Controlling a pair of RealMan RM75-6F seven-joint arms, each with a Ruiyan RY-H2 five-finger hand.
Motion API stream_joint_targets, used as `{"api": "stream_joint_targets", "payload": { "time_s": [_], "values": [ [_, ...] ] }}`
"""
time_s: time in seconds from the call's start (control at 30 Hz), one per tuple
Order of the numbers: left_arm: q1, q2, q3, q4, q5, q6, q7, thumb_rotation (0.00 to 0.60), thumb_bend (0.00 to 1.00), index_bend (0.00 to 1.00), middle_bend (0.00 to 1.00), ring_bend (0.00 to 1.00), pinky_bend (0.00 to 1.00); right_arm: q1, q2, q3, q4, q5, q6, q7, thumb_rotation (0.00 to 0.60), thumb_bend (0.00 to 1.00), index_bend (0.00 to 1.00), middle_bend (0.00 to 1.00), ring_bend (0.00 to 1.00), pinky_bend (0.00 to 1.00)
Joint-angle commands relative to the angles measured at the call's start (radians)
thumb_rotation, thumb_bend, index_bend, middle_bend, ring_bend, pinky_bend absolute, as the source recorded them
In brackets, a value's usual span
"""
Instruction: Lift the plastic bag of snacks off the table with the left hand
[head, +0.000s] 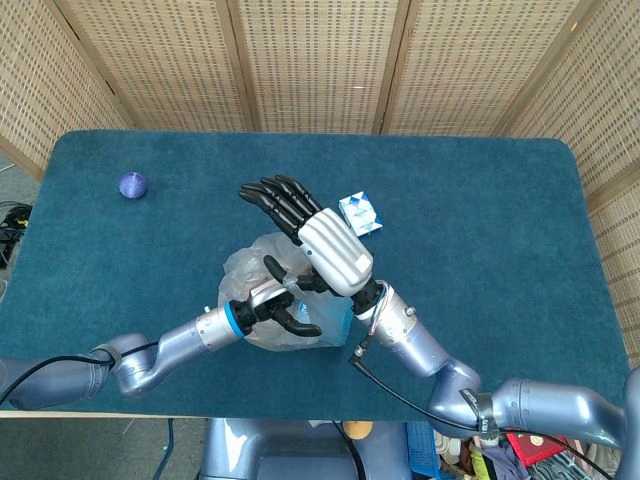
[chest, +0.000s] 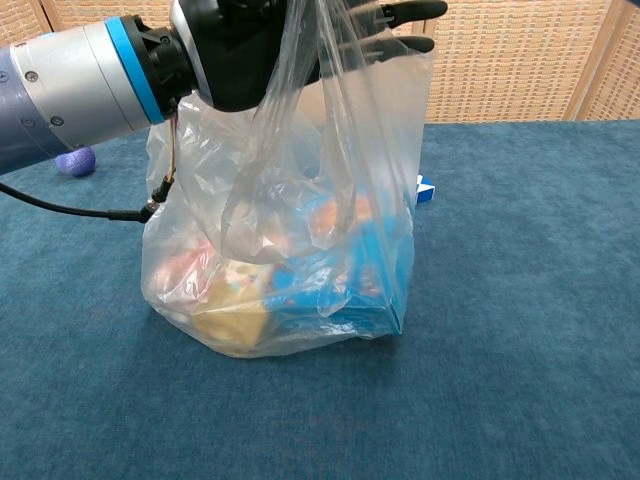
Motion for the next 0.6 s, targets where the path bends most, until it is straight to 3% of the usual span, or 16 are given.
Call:
{"api": "stream_joint_targets", "payload": {
  "time_s": [0.03, 0.17, 0.37, 0.6],
  "values": [
    [-0.001, 0.002, -0.007, -0.003, -0.005, -0.006, 0.030, 0.513, 0.05, 0.00, 0.00, 0.00, 0.00, 0.002, -0.001, 0.001, -0.001, 0.005, -0.002, -0.005, 0.600, 0.56, 0.05, 0.11, 0.00, 0.00],
    [0.002, 0.003, -0.017, -0.015, -0.018, -0.013, 0.095, 0.600, 0.06, 0.00, 0.00, 0.00, 0.00, 0.007, -0.005, 0.005, -0.001, 0.015, -0.005, -0.012, 0.600, 0.56, 0.05, 0.11, 0.00, 0.00],
    [-0.001, 0.009, -0.028, -0.030, -0.026, -0.035, 0.197, 0.600, 0.13, 0.00, 0.00, 0.00, 0.01, 0.017, -0.016, 0.010, 0.002, 0.028, -0.010, -0.023, 0.600, 0.55, 0.05, 0.11, 0.00, 0.00],
    [-0.011, 0.003, -0.049, -0.038, -0.044, -0.058, 0.242, 0.600, 0.14, 0.00, 0.00, 0.00, 0.00, 0.027, -0.020, 0.010, -0.007, 0.034, -0.020, -0.032, 0.600, 0.55, 0.05, 0.11, 0.00, 0.00]
  ]
}}
